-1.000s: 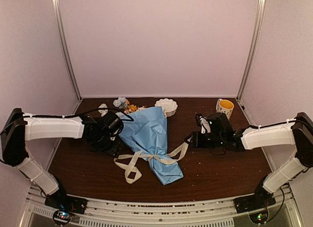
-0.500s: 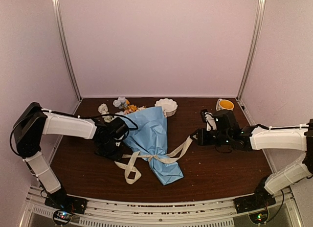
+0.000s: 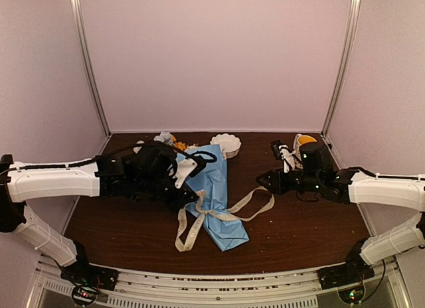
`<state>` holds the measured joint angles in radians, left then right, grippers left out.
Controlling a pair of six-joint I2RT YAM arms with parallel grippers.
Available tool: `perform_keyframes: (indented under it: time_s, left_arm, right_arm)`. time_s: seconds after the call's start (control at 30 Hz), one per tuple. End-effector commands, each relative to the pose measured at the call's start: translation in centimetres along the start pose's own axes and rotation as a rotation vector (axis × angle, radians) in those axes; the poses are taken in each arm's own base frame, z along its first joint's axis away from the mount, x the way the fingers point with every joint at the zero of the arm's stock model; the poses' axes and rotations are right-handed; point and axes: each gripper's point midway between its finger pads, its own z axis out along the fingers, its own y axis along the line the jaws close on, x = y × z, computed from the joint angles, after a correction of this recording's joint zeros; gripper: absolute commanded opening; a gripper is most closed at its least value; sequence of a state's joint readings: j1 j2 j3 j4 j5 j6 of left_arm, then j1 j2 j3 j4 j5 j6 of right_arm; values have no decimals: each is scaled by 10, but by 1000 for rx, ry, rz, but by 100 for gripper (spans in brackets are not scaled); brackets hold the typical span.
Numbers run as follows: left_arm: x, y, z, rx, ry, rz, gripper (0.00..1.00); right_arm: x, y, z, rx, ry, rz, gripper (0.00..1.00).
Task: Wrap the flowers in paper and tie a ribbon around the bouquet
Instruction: Tie the ribbon around the folded bouquet.
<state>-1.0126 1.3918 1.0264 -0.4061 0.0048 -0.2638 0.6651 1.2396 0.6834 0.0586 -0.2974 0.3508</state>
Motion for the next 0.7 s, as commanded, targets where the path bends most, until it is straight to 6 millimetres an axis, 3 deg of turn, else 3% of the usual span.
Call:
perform_keyframes:
  time_s: [0.0, 0.07, 0.13, 0.3, 0.47, 0.67]
  left_arm:
    - [-51, -31, -12, 99, -161, 142, 0]
    - [-57, -41, -13, 131, -181, 170, 0]
    - [-57, -39, -11, 121, -190, 171, 0]
    - [-68, -25, -8, 37, -239, 135, 0]
    - [-91, -8, -12, -60, -359, 46, 0]
    - [-93, -8, -1, -51, -388, -9, 0]
  right_arm:
    - [-22, 80, -13, -384, -61, -156, 38]
    - [-17, 109, -15, -503, -31, -218, 38]
    - [-12, 131, -15, -592, -9, -246, 38]
    - [-7, 157, -6, -663, -2, -266, 37]
    - [-9, 150, 2, -570, -43, -249, 37]
    - [2, 139, 13, -466, -67, -265, 41]
